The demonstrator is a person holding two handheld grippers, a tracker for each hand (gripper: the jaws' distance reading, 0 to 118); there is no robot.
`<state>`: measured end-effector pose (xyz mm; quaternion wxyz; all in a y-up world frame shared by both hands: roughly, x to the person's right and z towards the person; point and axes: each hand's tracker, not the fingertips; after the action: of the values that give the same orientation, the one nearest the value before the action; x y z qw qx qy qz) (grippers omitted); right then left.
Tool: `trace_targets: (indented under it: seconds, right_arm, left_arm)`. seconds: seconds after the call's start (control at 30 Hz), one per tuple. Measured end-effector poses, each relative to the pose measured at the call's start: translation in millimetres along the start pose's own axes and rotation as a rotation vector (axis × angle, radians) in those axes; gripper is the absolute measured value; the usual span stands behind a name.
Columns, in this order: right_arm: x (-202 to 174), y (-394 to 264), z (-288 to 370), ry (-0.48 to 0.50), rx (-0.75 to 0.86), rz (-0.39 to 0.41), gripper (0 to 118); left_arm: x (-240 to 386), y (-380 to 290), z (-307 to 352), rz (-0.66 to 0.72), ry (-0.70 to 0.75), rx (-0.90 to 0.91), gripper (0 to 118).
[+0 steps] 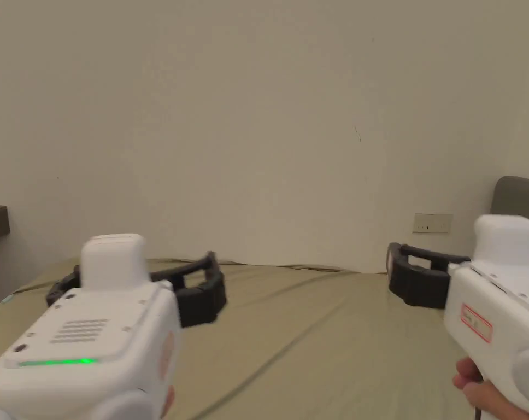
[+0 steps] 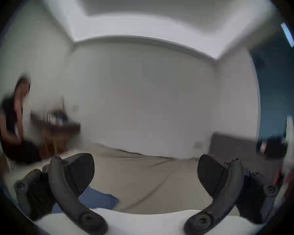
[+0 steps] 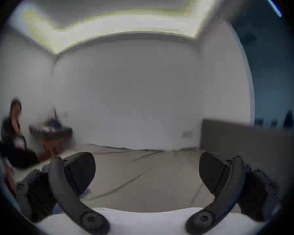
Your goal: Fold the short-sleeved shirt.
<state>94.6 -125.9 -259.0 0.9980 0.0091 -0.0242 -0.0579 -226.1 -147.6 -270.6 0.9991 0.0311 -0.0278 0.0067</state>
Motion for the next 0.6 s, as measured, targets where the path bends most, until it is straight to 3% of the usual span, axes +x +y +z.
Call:
trace_targets:
  seconds: [0.03, 0.13, 0.3, 0.37, 0.6]
  right_arm:
    - [4.6, -7.7, 3.1, 0.013, -0.044, 0.018, 118]
    - [3.3, -25.5, 5.9, -0.038, -0.101, 0.071, 118]
    - [0.5, -25.1, 5.1, -0.005, -0.102, 0.092, 118]
    - [-3.1, -22.7, 6.1, 0.003, -0.083, 0.094, 118]
    - [-11.9, -23.6, 8.0, -0.025, -0.05, 0.146, 118]
  left_arm:
    - [12.8, -6.5, 1.0, -0.079, 0.016, -0.007, 118]
    - [22.1, -20.3, 1.7, -0.082, 0.032, -0.02, 118]
    - [3.5, -9.9, -5.6, 0.152, -0.032, -0.118, 118]
    - [-2.3, -7.3, -7.9, 0.187, -0.029, -0.112, 118]
    - [3.8, -8.3, -9.3, 0.104, 0.002, -0.122, 118]
